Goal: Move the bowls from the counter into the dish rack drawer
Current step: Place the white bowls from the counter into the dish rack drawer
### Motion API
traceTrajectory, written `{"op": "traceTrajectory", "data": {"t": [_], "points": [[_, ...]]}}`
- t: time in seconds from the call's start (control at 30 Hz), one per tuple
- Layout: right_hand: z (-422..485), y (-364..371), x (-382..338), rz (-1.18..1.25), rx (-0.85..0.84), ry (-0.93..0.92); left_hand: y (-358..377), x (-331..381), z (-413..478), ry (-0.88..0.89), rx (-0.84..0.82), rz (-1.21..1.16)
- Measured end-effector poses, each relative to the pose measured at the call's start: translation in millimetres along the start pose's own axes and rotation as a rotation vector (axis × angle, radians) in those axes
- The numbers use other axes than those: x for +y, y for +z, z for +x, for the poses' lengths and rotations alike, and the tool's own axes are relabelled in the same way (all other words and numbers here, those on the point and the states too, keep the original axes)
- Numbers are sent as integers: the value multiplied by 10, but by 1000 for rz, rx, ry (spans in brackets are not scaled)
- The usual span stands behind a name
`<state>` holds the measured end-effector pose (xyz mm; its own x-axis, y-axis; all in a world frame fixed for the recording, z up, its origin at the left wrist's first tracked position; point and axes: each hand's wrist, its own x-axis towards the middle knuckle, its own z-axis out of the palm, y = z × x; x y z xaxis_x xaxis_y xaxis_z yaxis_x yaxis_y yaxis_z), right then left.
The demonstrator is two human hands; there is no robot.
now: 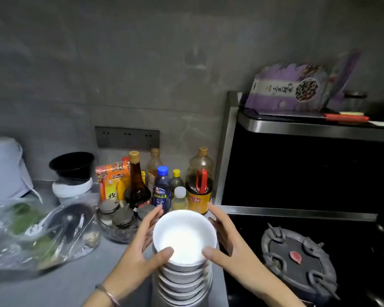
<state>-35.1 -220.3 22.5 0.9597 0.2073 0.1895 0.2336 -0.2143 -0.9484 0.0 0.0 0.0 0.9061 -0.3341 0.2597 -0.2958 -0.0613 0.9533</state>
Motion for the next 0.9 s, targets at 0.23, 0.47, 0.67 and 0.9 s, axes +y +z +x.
{"op": "traceTrajectory", "data": {"t": [0.23,0.47,0.67,0.9], "points": [[148,154,332,25,-42,-177,-38,-260,52,210,-144,63],[203,150,497,4,-16,-285,44,-310,96,338,-82,177],[237,153,554,76,-39,-270,67,-320,166,360,-38,132],[172,147,371,86,-54,-254,39,-158,162,401,-40,131]]}}
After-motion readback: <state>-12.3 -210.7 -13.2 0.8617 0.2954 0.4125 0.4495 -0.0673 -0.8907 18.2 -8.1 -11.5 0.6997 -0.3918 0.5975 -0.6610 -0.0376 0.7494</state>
